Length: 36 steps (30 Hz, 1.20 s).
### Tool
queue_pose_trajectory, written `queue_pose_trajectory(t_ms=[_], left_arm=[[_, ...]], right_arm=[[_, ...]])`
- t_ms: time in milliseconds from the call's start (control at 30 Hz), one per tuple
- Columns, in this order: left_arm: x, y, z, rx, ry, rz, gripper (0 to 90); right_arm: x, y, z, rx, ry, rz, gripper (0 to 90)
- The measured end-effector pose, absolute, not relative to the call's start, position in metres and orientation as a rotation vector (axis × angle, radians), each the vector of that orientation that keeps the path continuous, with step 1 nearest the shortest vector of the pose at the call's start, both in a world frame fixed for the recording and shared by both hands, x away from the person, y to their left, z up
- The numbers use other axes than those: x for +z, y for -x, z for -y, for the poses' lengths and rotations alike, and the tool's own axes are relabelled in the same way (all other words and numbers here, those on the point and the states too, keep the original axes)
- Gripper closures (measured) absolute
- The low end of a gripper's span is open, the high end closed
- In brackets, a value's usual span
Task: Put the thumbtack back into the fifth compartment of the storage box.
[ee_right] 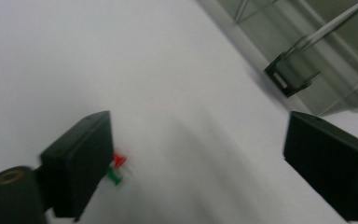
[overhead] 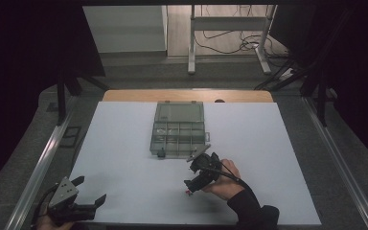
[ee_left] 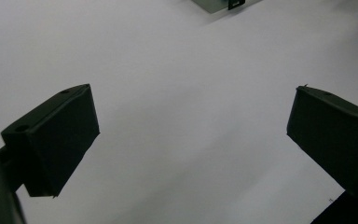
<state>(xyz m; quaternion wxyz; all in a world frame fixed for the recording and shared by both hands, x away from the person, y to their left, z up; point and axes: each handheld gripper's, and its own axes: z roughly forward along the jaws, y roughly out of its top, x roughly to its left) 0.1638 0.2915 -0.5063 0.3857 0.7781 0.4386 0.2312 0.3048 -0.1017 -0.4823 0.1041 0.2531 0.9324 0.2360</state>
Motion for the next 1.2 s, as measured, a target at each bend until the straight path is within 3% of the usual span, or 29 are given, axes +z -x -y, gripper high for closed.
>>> queue_pose_trajectory(t_ms=[333, 533, 1200], left_arm=[[-0.506, -0.164, -0.291, 0.591, -1.987, -1.113, 2.6], [-0.506, -0.164, -0.29, 0.592, -1.991, -1.11, 2.7], [-0.506, -0.164, -0.29, 0.596, -2.004, -1.102, 2.7]], right_arm=[[-0.49, -0.294, 0.097, 0.673, -0.681, -2.875, 54.5], [-0.493, -0.291, 0.089, 0.699, -0.618, -2.912, 70.2], [-0.508, -0.293, 0.084, 0.637, -0.569, -2.951, 82.0]])
